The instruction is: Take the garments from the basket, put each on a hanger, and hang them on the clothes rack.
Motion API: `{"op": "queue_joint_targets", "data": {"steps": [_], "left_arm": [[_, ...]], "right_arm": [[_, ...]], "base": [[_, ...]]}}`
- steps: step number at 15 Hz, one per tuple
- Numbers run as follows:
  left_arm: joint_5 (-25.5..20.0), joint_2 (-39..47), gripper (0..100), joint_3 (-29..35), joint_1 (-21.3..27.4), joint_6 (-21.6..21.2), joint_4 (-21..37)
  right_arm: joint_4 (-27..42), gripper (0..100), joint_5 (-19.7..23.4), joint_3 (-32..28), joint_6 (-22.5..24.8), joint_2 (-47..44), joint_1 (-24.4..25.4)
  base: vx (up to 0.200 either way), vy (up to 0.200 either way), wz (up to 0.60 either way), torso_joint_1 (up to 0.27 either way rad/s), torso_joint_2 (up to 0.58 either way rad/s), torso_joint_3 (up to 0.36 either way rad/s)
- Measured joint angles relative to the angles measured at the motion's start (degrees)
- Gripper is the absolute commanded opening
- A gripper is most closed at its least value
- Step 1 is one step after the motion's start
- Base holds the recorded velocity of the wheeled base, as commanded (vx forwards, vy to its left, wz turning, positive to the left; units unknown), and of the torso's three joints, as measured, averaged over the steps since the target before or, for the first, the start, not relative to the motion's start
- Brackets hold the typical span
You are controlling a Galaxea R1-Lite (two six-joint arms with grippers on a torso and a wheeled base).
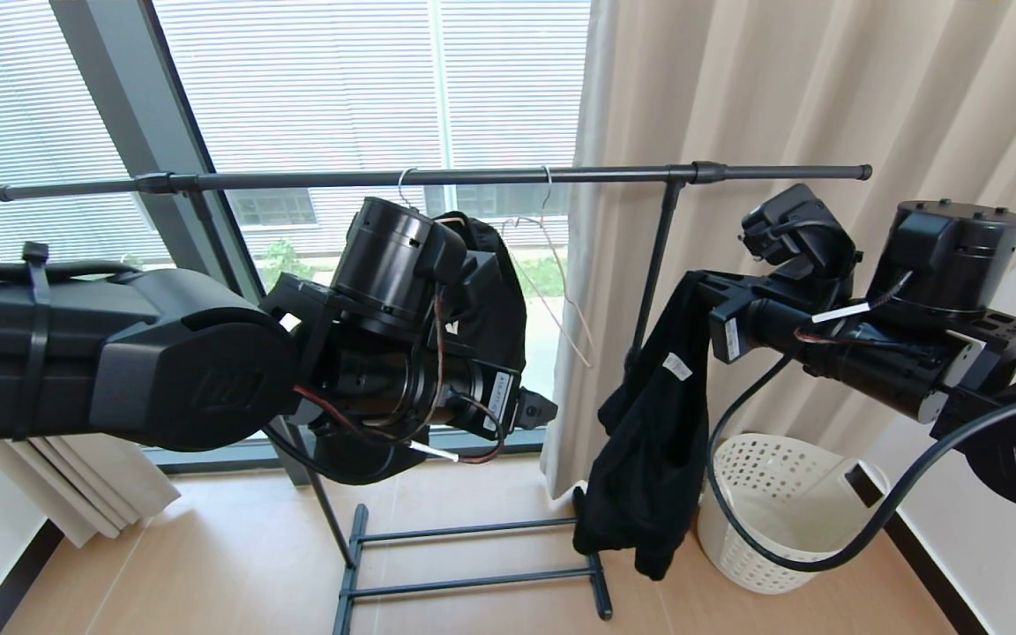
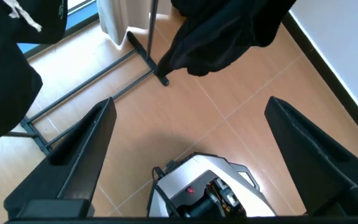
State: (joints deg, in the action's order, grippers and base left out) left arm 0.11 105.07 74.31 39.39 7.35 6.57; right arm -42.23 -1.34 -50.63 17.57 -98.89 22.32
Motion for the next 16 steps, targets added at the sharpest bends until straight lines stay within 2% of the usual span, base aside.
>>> {"op": "queue_joint_targets", "data": {"steps": [2,6,7,16], "left_arm": [[0.4,0.44,100,0.11,0.0,-0.93,-0.01],[1.12,0.99,100,0.35,-0.02,-1.3,-0.69],[1.19,1.1,100,0.29,0.02,-1.26,-1.82],[1.74,3.08,100,0.18,-0.26,0.44,-5.49]], "right_arm": [[-0.02,0,0.04,0.13,0.44,0.2,-1.02],[-0.02,0,0.06,0.22,0.52,0.55,-1.84],[-0.09,0,0.06,0.24,0.52,0.57,-1.95],[-0.02,0,0.04,0.27,0.68,0.24,-2.1]], "base": [[0.0,0.0,0.0,0.0,0.0,0.0],[0.0,-0.2,0.0,0.001,0.0,0.004],[0.2,-0.2,0.0,0.017,0.01,0.002],[0.2,0.0,0.0,0.0,0.0,0.0]]}}
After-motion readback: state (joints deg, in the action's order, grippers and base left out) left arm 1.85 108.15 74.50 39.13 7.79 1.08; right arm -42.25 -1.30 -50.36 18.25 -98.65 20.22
